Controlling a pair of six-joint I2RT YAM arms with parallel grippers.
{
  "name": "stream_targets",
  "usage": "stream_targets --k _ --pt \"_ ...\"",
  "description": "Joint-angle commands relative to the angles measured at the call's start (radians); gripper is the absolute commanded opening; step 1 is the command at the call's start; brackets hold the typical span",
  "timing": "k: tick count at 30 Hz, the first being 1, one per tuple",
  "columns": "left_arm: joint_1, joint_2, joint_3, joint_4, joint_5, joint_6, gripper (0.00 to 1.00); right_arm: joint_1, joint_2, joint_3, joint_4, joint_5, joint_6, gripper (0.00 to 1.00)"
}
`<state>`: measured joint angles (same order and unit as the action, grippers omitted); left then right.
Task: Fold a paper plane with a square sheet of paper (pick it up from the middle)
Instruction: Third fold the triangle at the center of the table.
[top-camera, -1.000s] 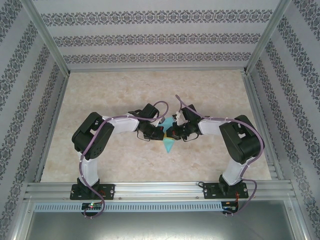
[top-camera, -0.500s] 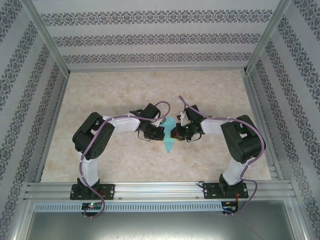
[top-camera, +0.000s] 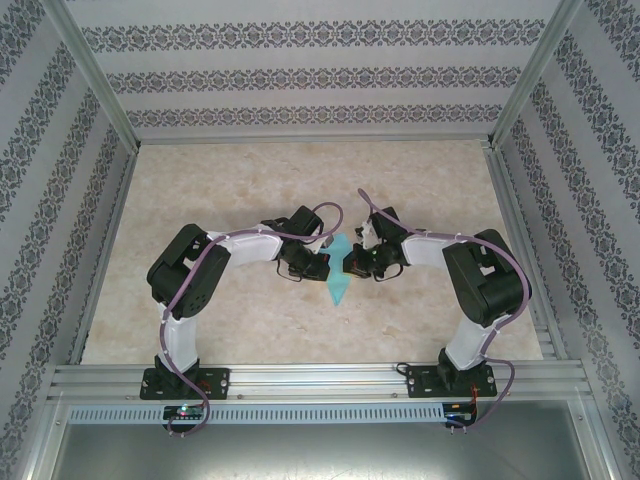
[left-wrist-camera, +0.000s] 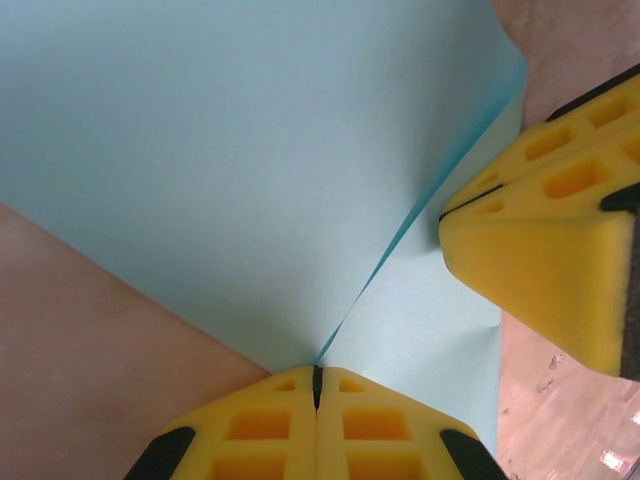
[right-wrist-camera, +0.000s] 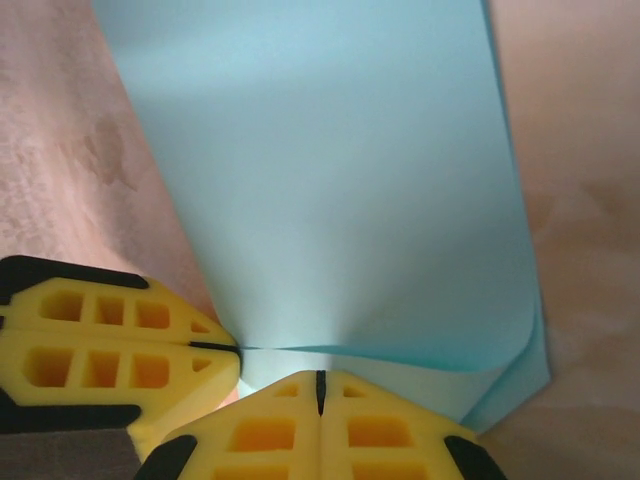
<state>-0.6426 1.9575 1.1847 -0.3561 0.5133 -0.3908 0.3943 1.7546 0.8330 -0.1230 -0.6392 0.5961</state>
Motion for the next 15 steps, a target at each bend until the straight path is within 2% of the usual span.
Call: stream_targets --k 1,15 --pt "-0.013 0.111 -0.048 -0.070 -0.203 0.038 0.05 -0.012 0.013 0.034 0.006 0.022 -0.009 0.00" --pt "-0.014 0.112 -0.053 -0.080 -0.213 0.046 0.05 -0.061 0.035 0.014 -0.096 0.181 -0.062 0.00"
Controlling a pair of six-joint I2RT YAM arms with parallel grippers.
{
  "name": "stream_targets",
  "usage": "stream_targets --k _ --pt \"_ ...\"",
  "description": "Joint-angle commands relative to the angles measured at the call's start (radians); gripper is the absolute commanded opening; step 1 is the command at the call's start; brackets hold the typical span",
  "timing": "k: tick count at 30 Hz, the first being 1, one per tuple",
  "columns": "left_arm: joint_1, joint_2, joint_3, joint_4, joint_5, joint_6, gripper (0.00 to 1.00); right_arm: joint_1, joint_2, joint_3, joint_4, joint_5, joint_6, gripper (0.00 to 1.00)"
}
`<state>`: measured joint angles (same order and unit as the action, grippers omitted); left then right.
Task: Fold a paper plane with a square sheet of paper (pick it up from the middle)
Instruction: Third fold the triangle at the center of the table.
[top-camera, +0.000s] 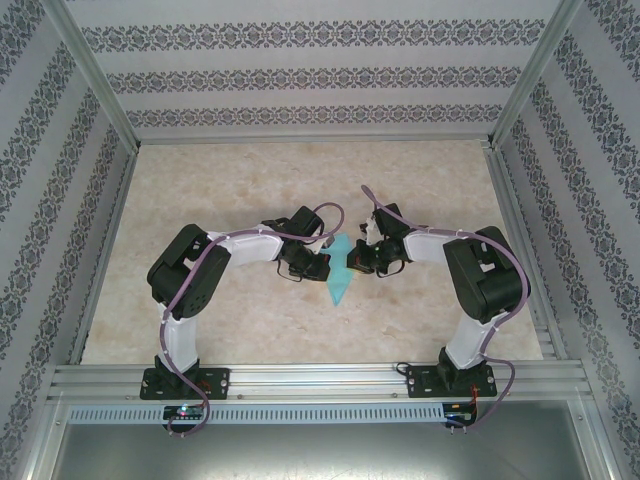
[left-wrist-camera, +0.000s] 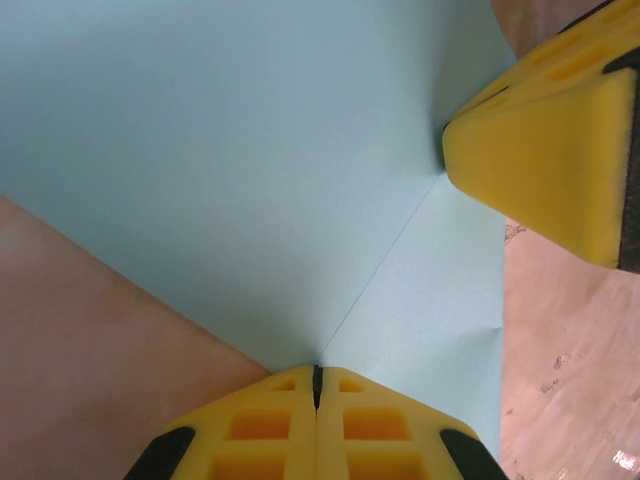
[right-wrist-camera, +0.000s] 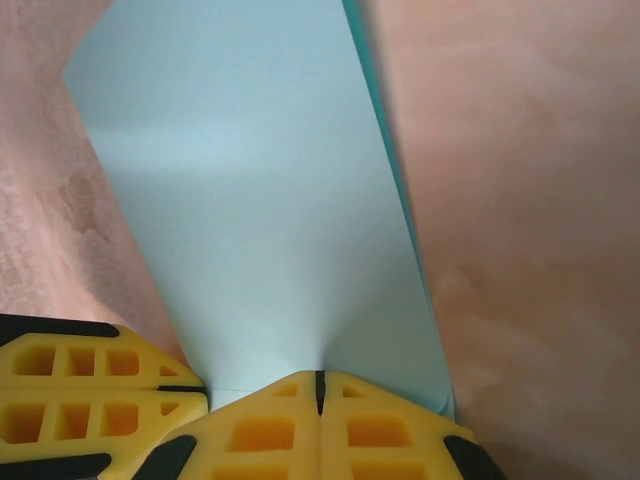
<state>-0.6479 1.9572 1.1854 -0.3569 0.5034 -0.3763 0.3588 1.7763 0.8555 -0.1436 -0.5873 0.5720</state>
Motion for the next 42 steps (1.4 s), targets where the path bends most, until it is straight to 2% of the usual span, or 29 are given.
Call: stream_targets --k 1,20,26,34,42 --pt "-0.009 0.114 -0.052 -0.079 -0.203 0.033 0.05 -0.030 0.010 -0.014 -0.070 0.133 -0.038 0.00" --pt "-0.009 0.112 -0.044 -0.096 -0.200 0.041 0.05 -0.085 -0.098 -0.057 -0.046 0.217 -0.007 0.00" --pt "-0.009 0.111 -0.043 -0.098 -0.196 0.043 0.05 -0.077 -0.178 -0.105 0.002 0.172 0.016 0.00" --pt "-0.009 0.113 -0.040 -0.097 -0.193 0.043 0.05 0.052 -0.224 -0.142 0.093 0.049 0.120 0.00" --pt "-0.010 0.118 -0.030 -0.104 -0.192 0.046 0.05 0.170 -0.150 -0.139 0.150 0.029 0.173 0.00"
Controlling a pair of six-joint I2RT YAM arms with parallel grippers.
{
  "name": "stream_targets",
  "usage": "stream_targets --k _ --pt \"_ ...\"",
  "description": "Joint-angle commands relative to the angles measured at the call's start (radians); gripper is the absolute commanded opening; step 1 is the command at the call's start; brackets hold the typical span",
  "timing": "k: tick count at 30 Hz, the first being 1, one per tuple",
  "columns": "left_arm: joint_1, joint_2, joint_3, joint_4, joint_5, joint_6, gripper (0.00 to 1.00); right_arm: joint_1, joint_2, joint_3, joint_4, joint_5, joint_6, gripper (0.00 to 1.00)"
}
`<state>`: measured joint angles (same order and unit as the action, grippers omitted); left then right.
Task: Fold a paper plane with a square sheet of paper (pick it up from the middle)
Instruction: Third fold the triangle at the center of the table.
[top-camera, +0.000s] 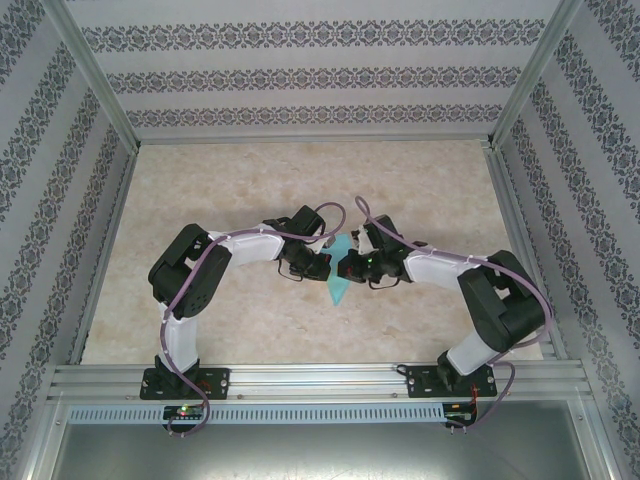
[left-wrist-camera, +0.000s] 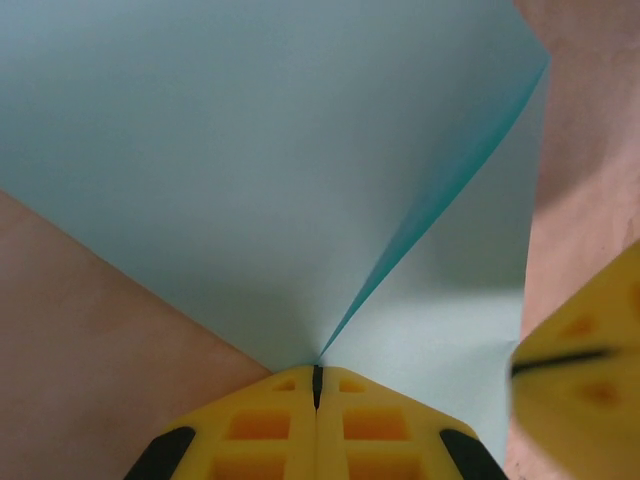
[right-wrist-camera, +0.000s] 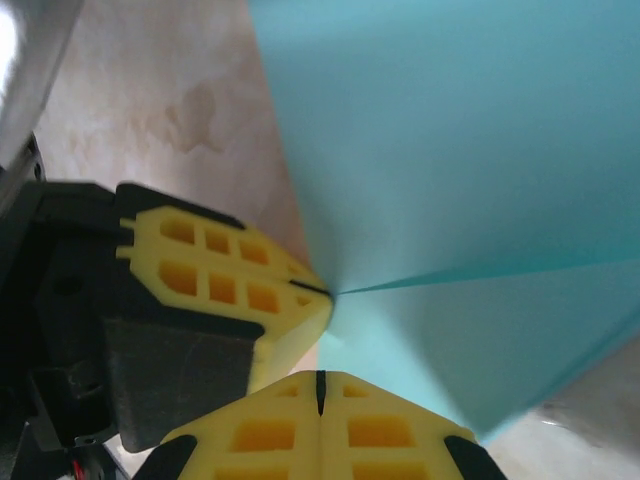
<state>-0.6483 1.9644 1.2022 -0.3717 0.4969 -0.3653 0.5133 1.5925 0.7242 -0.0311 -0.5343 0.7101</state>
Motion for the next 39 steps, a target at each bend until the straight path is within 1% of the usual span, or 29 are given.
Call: stream_targets --k 1,5,17,24,39 --pt "-0.007 0.111 -0.047 -0.090 -0.188 0.037 0.05 0.022 0.044 -0.010 0.041 -0.022 0.037 0.00" --pt "-0.007 0.111 -0.049 -0.091 -0.191 0.037 0.05 0.039 0.051 -0.027 0.061 -0.027 0.048 0.00" --pt "-0.007 0.123 -0.045 -0.092 -0.190 0.041 0.05 0.037 -0.046 -0.117 0.061 -0.013 0.064 0.00" --pt "-0.007 0.129 -0.039 -0.092 -0.184 0.042 0.05 0.047 -0.006 -0.131 0.133 -0.048 0.094 0.00" --pt "-0.007 0.136 -0.041 -0.088 -0.173 0.041 0.05 0.057 0.047 -0.123 0.179 -0.057 0.106 0.00"
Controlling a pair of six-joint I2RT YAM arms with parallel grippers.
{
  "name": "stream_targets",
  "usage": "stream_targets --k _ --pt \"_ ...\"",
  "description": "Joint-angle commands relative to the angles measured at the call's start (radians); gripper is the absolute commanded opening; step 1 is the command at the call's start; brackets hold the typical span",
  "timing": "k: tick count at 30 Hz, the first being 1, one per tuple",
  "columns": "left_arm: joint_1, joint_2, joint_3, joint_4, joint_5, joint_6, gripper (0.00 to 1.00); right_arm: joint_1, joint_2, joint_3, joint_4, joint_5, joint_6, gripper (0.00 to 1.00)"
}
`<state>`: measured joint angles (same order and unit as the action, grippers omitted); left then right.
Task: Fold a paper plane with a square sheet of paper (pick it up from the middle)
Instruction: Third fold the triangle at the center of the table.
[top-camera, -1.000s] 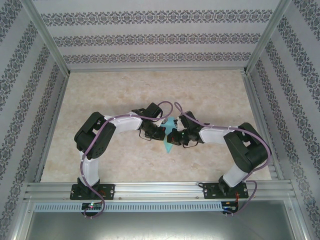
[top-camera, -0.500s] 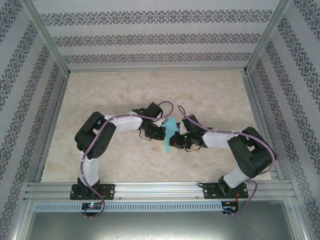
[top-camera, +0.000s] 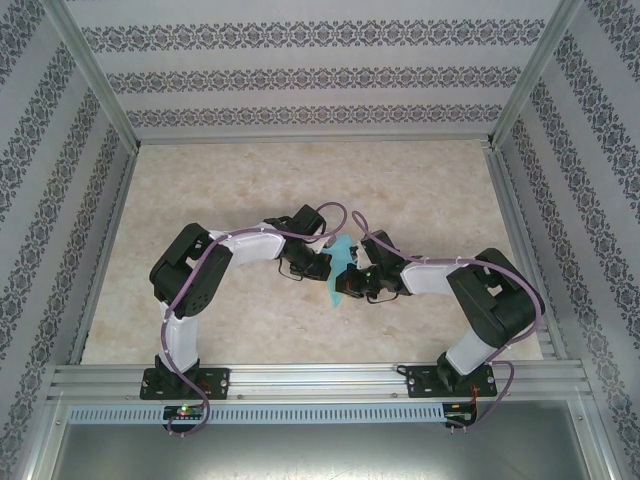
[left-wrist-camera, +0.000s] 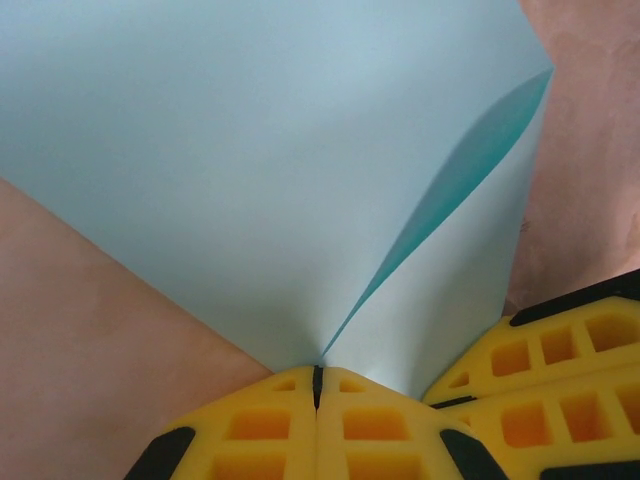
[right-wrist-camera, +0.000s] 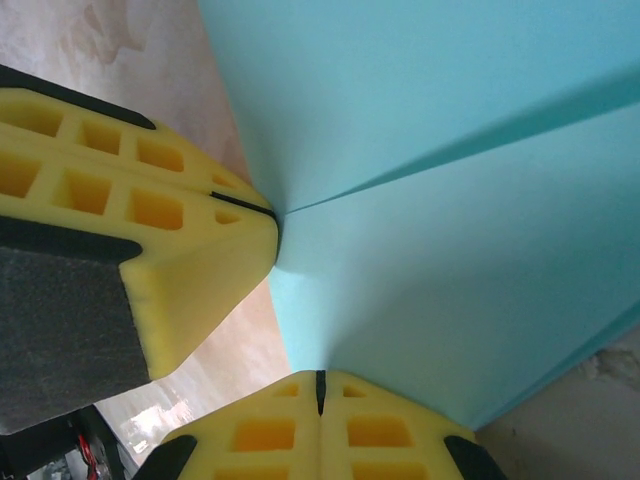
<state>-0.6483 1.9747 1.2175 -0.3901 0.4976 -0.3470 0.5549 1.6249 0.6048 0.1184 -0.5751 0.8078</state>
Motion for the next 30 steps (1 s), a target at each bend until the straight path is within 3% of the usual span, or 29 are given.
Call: stream_targets --k 1,19,25,30 --pt "-0.007 0.125 -0.057 -0.070 -0.174 0.023 0.05 0.016 0.015 -0.004 0.030 -0.016 0.008 0.00" --pt "-0.007 0.103 -0.055 -0.064 -0.139 0.012 0.06 0.017 0.077 0.004 -0.009 0.014 -0.027 0.00" --pt "-0.006 0.043 -0.026 -0.084 -0.133 0.000 0.09 0.017 0.083 0.013 -0.082 0.039 -0.069 0.00" --pt "-0.004 -0.008 0.016 -0.104 -0.146 -0.014 0.17 0.017 0.081 0.011 -0.106 0.047 -0.087 0.00"
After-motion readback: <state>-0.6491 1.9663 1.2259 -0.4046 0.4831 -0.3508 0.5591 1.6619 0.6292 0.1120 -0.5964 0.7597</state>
